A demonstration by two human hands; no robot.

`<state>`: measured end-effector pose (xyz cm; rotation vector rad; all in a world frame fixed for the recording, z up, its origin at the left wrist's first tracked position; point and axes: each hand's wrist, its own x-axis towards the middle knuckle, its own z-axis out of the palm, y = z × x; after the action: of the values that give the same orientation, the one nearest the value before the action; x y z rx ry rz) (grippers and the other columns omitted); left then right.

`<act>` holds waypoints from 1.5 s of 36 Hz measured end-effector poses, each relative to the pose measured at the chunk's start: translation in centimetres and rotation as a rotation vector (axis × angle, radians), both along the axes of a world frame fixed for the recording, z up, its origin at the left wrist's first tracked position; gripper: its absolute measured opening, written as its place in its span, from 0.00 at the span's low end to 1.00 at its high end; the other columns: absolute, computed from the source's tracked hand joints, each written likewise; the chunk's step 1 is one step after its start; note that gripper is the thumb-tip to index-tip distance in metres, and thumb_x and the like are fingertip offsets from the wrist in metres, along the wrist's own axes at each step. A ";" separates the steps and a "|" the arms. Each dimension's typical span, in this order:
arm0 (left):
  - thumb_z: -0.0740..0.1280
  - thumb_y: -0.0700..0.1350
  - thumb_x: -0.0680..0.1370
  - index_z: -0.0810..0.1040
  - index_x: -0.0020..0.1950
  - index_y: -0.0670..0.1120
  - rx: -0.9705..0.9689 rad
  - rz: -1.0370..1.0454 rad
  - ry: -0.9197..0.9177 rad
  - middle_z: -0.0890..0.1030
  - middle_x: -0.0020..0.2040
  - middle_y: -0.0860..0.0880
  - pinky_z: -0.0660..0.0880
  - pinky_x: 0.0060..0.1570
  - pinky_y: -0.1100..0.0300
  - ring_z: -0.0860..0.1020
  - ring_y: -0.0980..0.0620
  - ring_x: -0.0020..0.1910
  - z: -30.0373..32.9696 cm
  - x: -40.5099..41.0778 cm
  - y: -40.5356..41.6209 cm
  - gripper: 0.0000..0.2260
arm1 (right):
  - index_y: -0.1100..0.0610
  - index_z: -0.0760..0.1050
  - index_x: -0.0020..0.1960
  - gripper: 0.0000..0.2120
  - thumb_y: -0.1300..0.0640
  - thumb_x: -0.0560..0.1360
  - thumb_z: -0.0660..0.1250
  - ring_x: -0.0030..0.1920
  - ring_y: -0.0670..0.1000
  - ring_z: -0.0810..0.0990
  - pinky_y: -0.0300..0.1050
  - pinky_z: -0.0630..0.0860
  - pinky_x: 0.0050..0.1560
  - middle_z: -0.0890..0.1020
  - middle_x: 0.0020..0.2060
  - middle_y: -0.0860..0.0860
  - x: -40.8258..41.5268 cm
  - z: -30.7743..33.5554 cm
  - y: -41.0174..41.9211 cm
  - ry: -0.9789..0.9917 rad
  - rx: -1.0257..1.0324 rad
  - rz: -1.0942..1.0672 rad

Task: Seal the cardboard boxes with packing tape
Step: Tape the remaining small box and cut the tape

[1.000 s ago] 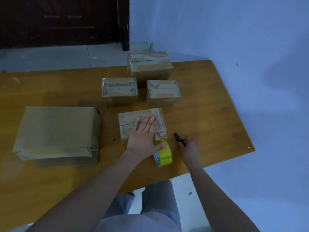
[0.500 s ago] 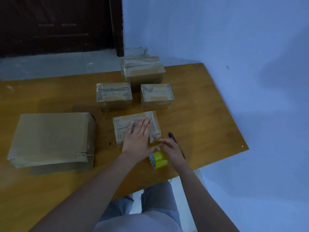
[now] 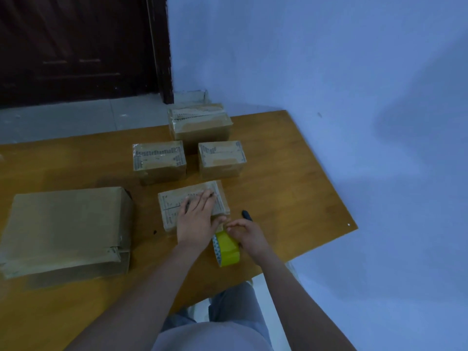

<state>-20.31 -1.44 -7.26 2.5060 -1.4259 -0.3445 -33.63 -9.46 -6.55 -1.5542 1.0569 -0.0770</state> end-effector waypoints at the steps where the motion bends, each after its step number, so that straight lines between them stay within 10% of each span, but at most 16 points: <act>1: 0.52 0.63 0.80 0.57 0.78 0.49 -0.003 0.002 -0.010 0.55 0.78 0.54 0.41 0.73 0.54 0.53 0.53 0.77 0.0 0.0 0.0 0.30 | 0.55 0.78 0.44 0.04 0.61 0.77 0.66 0.33 0.37 0.76 0.30 0.69 0.34 0.78 0.34 0.43 0.1 0.3 0.0 0.005 -0.007 0.006; 5: 0.54 0.62 0.80 0.60 0.77 0.49 -0.040 0.030 -0.022 0.59 0.77 0.54 0.44 0.73 0.54 0.55 0.53 0.76 -0.1 0.1 -0.3 0.29 | 0.55 0.79 0.42 0.03 0.60 0.74 0.69 0.45 0.48 0.79 0.45 0.76 0.47 0.81 0.41 0.51 -0.8 0.0 0.2 0.110 -0.071 0.104; 11: 0.69 0.56 0.74 0.73 0.69 0.44 -0.016 -0.002 -0.139 0.73 0.69 0.49 0.52 0.68 0.52 0.71 0.49 0.69 -1.3 0.3 -0.4 0.27 | 0.52 0.80 0.42 0.06 0.60 0.75 0.68 0.40 0.41 0.76 0.30 0.71 0.39 0.80 0.38 0.44 -4.2 -0.2 0.4 0.058 -0.061 -0.169; 21: 0.79 0.51 0.64 0.78 0.63 0.42 -0.096 -0.110 -0.228 0.79 0.62 0.46 0.60 0.63 0.49 0.78 0.47 0.61 -1.9 1.1 0.5 0.30 | 0.51 0.80 0.40 0.08 0.61 0.75 0.67 0.42 0.44 0.78 0.39 0.74 0.44 0.81 0.39 0.46 -3.0 0.3 -0.3 -0.010 -0.035 -0.249; 30: 0.55 0.58 0.77 0.80 0.56 0.48 -0.231 -0.053 -0.037 0.82 0.52 0.51 0.61 0.59 0.56 0.80 0.50 0.53 -0.5 1.0 1.5 0.21 | 0.50 0.79 0.40 0.08 0.60 0.75 0.67 0.45 0.52 0.79 0.51 0.76 0.50 0.81 0.40 0.49 -2.3 -1.2 -0.3 -0.027 -0.078 -0.277; 37: 0.59 0.56 0.78 0.56 0.76 0.48 0.004 0.003 -0.022 0.67 0.66 0.50 0.58 0.66 0.52 0.62 0.49 0.67 1.8 0.6 -1.6 0.29 | 0.54 0.79 0.42 0.05 0.60 0.75 0.67 0.40 0.49 0.77 0.45 0.73 0.43 0.80 0.38 0.50 -2.0 -2.2 -0.4 -0.006 -0.137 -0.250; 54: 0.64 0.55 0.75 0.73 0.52 0.50 0.044 0.052 -0.043 0.71 0.50 0.52 0.60 0.52 0.54 0.67 0.50 0.56 1.2 2.2 -4.6 0.11 | 0.54 0.80 0.45 0.02 0.59 0.75 0.68 0.45 0.44 0.77 0.33 0.71 0.45 0.79 0.46 0.51 -2.4 -3.1 -0.3 0.000 -0.174 -0.225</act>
<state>-18.14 -6.00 -6.02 2.5959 -1.3802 -0.3175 -36.01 -9.80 -9.68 -1.5837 1.2489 -0.3303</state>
